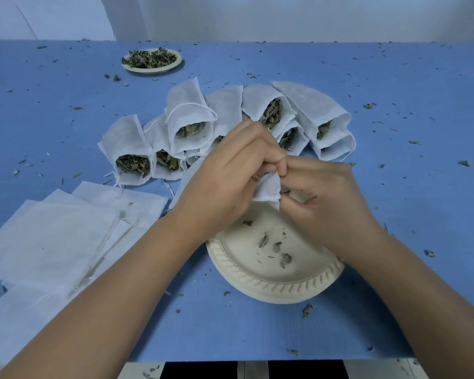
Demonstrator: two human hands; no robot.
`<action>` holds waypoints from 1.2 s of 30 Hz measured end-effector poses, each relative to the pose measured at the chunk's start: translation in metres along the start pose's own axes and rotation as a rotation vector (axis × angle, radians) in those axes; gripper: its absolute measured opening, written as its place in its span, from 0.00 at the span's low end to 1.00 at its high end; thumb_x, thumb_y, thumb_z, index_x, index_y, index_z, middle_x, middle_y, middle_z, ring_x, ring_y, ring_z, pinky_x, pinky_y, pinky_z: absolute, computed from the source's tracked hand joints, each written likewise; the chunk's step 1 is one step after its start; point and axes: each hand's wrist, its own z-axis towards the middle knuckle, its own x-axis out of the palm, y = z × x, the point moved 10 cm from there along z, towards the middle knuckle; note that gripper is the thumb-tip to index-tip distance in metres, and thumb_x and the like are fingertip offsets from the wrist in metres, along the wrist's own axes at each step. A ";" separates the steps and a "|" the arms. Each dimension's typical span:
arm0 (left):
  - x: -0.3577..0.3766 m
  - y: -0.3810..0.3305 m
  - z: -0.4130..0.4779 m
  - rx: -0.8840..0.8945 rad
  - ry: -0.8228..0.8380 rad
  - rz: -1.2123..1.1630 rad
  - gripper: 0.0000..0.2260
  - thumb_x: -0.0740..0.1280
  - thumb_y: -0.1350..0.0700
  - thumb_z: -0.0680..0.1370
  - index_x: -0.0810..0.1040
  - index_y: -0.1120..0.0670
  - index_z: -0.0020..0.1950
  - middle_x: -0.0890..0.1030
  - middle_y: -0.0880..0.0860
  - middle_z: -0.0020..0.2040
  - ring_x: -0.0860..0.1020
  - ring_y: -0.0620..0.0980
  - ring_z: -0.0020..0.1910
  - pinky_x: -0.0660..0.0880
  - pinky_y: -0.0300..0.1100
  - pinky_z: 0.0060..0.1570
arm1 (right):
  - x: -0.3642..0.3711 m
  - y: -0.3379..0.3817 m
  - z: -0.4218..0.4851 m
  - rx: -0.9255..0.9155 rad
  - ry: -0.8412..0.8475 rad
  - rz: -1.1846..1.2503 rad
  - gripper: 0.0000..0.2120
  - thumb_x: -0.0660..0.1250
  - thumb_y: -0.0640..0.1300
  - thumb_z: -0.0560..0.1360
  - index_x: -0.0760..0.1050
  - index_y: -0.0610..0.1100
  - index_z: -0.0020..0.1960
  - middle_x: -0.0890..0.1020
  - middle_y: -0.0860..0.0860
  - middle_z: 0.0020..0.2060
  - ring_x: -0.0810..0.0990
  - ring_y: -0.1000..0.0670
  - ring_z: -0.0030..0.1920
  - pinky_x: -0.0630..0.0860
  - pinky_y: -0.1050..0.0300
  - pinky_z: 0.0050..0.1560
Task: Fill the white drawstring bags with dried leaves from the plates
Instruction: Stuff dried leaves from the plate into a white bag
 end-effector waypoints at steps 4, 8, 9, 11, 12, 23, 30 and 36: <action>-0.011 0.007 0.001 -0.043 -0.074 -0.002 0.12 0.56 0.68 0.80 0.77 0.66 0.41 0.72 0.49 0.43 0.69 0.44 0.42 0.65 0.31 0.48 | -0.027 -0.004 -0.002 -0.013 -0.047 0.125 0.10 0.61 0.36 0.77 0.82 0.39 0.45 0.83 0.51 0.44 0.81 0.54 0.45 0.72 0.59 0.52; -0.007 0.005 0.000 -0.047 -0.067 -0.039 0.12 0.56 0.68 0.80 0.77 0.66 0.41 0.72 0.50 0.42 0.70 0.45 0.42 0.66 0.32 0.48 | -0.002 -0.001 -0.003 -0.029 0.173 0.048 0.19 0.53 0.45 0.79 0.79 0.37 0.41 0.77 0.59 0.38 0.78 0.58 0.44 0.63 0.50 0.66; -0.004 0.003 -0.001 -0.037 -0.043 -0.048 0.12 0.56 0.69 0.79 0.77 0.66 0.41 0.72 0.51 0.42 0.70 0.47 0.41 0.66 0.32 0.47 | 0.013 -0.003 -0.007 -0.007 0.281 0.032 0.21 0.52 0.47 0.79 0.77 0.36 0.39 0.73 0.57 0.35 0.77 0.55 0.42 0.60 0.50 0.69; -0.003 0.002 -0.001 -0.026 -0.026 -0.049 0.13 0.56 0.68 0.80 0.77 0.66 0.41 0.72 0.55 0.40 0.70 0.48 0.41 0.66 0.32 0.47 | 0.024 -0.009 -0.011 0.032 0.373 0.074 0.23 0.51 0.49 0.79 0.74 0.36 0.38 0.70 0.54 0.33 0.77 0.51 0.42 0.56 0.49 0.73; -0.006 0.004 0.000 -0.033 -0.044 -0.036 0.13 0.55 0.68 0.80 0.77 0.66 0.41 0.72 0.55 0.40 0.70 0.46 0.41 0.66 0.31 0.47 | 0.019 -0.010 -0.009 0.051 0.347 0.134 0.22 0.50 0.48 0.80 0.76 0.36 0.41 0.73 0.53 0.35 0.77 0.52 0.44 0.57 0.48 0.73; -0.023 0.017 -0.002 -0.121 -0.148 0.062 0.11 0.55 0.74 0.76 0.76 0.67 0.42 0.70 0.54 0.42 0.68 0.43 0.42 0.65 0.30 0.47 | 0.046 -0.026 -0.047 0.517 0.836 0.610 0.21 0.61 0.53 0.78 0.83 0.41 0.35 0.84 0.46 0.35 0.82 0.45 0.39 0.77 0.53 0.44; -0.023 0.018 -0.002 -0.124 -0.151 0.057 0.11 0.56 0.72 0.78 0.76 0.67 0.42 0.70 0.54 0.41 0.68 0.42 0.42 0.65 0.30 0.47 | 0.007 -0.049 -0.014 0.398 0.355 0.187 0.20 0.60 0.54 0.78 0.80 0.41 0.39 0.81 0.43 0.33 0.79 0.46 0.34 0.77 0.46 0.41; -0.020 0.017 -0.002 -0.118 -0.141 0.041 0.11 0.55 0.73 0.77 0.76 0.67 0.42 0.70 0.54 0.41 0.68 0.42 0.42 0.65 0.30 0.47 | 0.031 -0.031 -0.023 0.307 0.614 0.174 0.24 0.55 0.59 0.79 0.82 0.42 0.45 0.84 0.52 0.41 0.81 0.54 0.45 0.76 0.53 0.48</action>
